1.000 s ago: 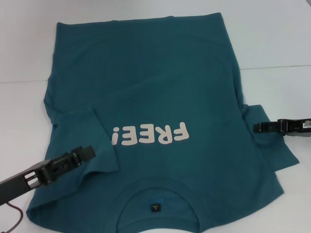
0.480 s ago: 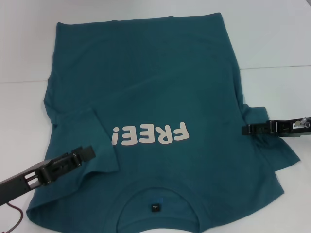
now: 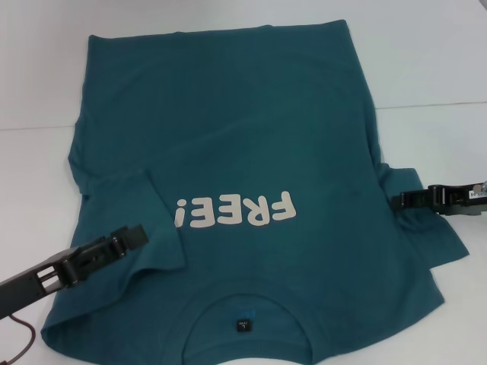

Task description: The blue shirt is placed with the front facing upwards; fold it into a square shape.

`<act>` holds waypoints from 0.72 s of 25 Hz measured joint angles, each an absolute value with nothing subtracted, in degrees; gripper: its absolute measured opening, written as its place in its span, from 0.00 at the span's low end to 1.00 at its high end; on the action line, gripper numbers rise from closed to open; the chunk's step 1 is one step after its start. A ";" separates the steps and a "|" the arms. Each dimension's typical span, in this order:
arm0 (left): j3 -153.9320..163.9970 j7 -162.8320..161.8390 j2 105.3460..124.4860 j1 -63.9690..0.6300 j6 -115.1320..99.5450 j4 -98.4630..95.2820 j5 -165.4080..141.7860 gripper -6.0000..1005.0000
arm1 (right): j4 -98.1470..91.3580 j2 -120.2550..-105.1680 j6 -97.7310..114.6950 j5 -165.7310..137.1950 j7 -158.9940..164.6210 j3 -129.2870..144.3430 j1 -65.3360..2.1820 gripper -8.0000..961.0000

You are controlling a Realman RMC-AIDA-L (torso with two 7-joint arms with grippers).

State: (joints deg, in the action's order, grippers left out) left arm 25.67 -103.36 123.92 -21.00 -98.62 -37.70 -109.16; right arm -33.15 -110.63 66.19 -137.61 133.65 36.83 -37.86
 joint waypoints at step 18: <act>25.66 -103.36 123.92 -20.99 -98.72 -37.71 -108.88 0.82 | -33.28 -110.68 66.45 -139.05 134.26 37.18 -38.33 0.34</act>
State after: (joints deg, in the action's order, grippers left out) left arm 25.66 -103.36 123.92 -20.99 -98.72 -37.71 -108.88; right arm -33.28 -110.68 66.45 -139.05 134.26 37.18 -38.33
